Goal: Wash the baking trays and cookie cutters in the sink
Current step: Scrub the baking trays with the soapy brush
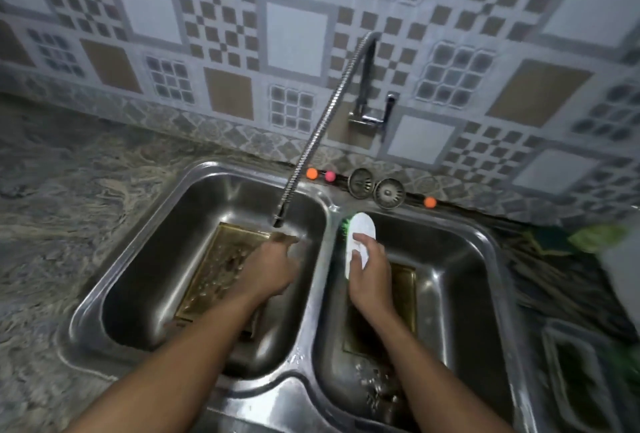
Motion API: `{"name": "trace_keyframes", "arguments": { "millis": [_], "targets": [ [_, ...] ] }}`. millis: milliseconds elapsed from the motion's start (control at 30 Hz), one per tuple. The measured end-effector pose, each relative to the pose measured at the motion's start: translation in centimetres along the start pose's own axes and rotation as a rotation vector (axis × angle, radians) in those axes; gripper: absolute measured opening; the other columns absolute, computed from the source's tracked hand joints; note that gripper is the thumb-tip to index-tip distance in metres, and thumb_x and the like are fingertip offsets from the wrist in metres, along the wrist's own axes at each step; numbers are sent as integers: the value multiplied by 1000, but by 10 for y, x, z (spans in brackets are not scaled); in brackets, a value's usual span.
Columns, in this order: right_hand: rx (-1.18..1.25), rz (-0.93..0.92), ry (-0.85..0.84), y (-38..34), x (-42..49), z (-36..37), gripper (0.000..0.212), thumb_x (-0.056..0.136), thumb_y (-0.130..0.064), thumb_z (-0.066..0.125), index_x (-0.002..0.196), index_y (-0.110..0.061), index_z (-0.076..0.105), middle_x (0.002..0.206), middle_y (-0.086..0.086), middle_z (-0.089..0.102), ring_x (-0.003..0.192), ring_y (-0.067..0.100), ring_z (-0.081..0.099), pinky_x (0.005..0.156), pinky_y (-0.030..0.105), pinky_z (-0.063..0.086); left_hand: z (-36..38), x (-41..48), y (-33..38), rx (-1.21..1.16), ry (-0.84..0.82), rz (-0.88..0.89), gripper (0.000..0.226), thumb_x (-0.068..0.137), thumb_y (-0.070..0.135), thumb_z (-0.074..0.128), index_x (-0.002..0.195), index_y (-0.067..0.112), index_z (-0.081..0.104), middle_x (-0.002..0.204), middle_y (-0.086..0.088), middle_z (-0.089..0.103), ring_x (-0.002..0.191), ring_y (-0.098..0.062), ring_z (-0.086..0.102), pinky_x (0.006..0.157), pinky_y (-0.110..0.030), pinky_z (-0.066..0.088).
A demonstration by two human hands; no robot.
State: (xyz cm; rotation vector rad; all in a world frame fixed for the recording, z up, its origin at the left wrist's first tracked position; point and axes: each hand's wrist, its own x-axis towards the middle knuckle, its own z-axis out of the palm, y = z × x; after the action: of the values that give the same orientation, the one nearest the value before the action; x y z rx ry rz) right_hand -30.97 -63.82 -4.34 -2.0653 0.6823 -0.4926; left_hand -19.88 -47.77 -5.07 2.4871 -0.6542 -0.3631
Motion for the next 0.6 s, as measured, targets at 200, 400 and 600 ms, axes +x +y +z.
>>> {"name": "trace_keyframes", "arguments": {
  "millis": [200,400,600],
  "targets": [
    [50,46,124,30,-10,-93,36,97,-8,50,132,-16,52,139,3,52,123,12,47,97,16,33,32,-4,80,19,-43,134,44,86,42,63,125,23,62,120,-3,63,111,-23,60,93,-37,51],
    [-20,80,328,79,-34,-208,34,98,-13,52,131,-12,55,137,4,54,126,16,48,101,21,33,84,-18,127,105,-202,72,44,84,49,62,117,20,64,111,-7,70,100,-27,67,83,-39,57],
    [-196,247,447,141,-70,-319,30,97,-16,53,126,-10,60,132,12,59,119,28,54,98,36,43,147,-23,145,238,-287,14,40,87,46,62,115,18,65,112,-13,70,103,-33,65,81,-34,52]
  ]
}}
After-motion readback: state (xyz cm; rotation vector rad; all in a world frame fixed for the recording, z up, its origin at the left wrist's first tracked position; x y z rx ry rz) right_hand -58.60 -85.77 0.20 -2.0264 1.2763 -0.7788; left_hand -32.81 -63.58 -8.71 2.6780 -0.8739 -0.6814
